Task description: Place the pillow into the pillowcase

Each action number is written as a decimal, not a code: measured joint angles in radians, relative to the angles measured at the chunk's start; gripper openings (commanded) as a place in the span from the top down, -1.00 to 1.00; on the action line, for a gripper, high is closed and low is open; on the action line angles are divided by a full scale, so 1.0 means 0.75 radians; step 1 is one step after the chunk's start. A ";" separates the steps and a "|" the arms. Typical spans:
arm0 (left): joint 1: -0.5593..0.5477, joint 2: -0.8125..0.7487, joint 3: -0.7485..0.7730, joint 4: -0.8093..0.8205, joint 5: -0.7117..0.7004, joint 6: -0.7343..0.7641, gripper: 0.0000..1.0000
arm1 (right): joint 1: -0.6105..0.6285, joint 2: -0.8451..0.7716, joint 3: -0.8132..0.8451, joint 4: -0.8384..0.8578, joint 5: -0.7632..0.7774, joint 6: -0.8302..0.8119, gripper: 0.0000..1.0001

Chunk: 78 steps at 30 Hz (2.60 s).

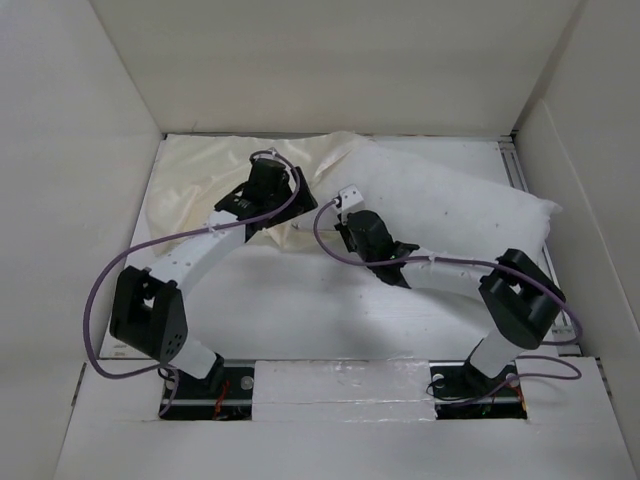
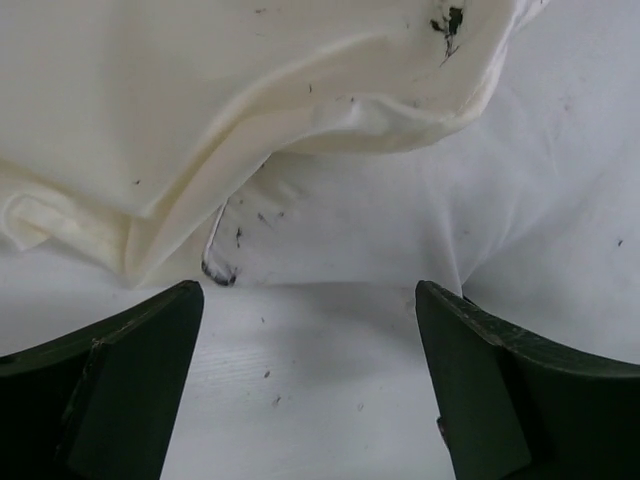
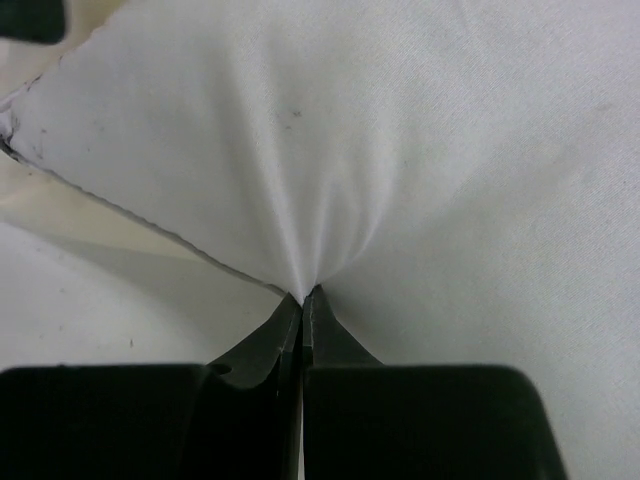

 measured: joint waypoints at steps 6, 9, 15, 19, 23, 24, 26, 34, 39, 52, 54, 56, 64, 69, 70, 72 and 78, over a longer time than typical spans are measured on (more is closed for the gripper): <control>-0.002 0.190 0.099 0.103 -0.043 -0.018 -0.63 | -0.067 -0.083 -0.073 0.012 -0.103 0.035 1.00; -0.002 0.280 0.165 0.125 -0.089 -0.037 -0.56 | -0.098 -0.115 -0.094 0.013 -0.156 0.046 1.00; -0.002 0.414 0.260 0.136 -0.190 -0.075 0.07 | -0.105 -0.122 -0.101 0.010 -0.197 0.058 1.00; -0.001 0.467 0.264 0.117 -0.258 -0.103 0.62 | -0.105 -0.123 -0.101 0.003 -0.209 0.060 1.00; -0.001 0.492 0.264 0.086 -0.305 -0.116 1.00 | -0.105 -0.129 -0.101 -0.012 -0.219 0.061 1.00; -0.001 0.492 0.264 0.073 -0.314 -0.116 1.00 | -0.105 -0.131 -0.100 -0.019 -0.224 0.060 0.90; -0.001 0.492 0.268 0.039 -0.337 -0.114 1.00 | -0.096 -0.133 -0.089 -0.047 -0.227 0.061 0.49; -0.001 0.429 0.287 -0.073 -0.400 -0.044 1.00 | 0.063 -0.311 -0.069 -0.151 -0.181 0.038 -1.00; -0.001 0.351 0.290 -0.089 -0.350 0.006 1.00 | 0.135 -0.413 -0.048 -0.144 -0.193 -0.022 -1.00; -0.001 0.216 0.182 -0.082 -0.266 0.061 1.00 | 0.170 0.036 0.058 -0.054 0.032 -0.213 -1.00; -0.001 0.176 0.132 -0.083 -0.256 0.061 1.00 | 0.170 0.095 0.073 -0.008 0.084 -0.239 -1.00; -0.001 0.126 0.085 -0.085 -0.247 0.061 1.00 | 0.169 0.156 0.100 0.058 0.139 -0.263 -0.95; -0.001 0.009 0.013 -0.064 -0.220 0.061 1.00 | 0.170 0.342 0.157 0.349 0.403 -0.337 1.00; -0.001 -0.042 -0.054 -0.051 -0.197 0.063 1.00 | 0.162 0.330 0.157 0.433 0.431 -0.320 1.00; -0.001 -0.052 -0.069 -0.052 -0.189 0.064 1.00 | 0.156 0.322 0.157 0.440 0.430 -0.317 1.00; -0.001 -0.068 -0.095 -0.048 -0.177 0.064 1.00 | 0.145 0.313 0.159 0.443 0.430 -0.306 1.00; -0.001 -0.126 -0.164 -0.042 -0.145 0.064 1.00 | 0.121 0.313 0.251 0.385 0.438 -0.270 1.00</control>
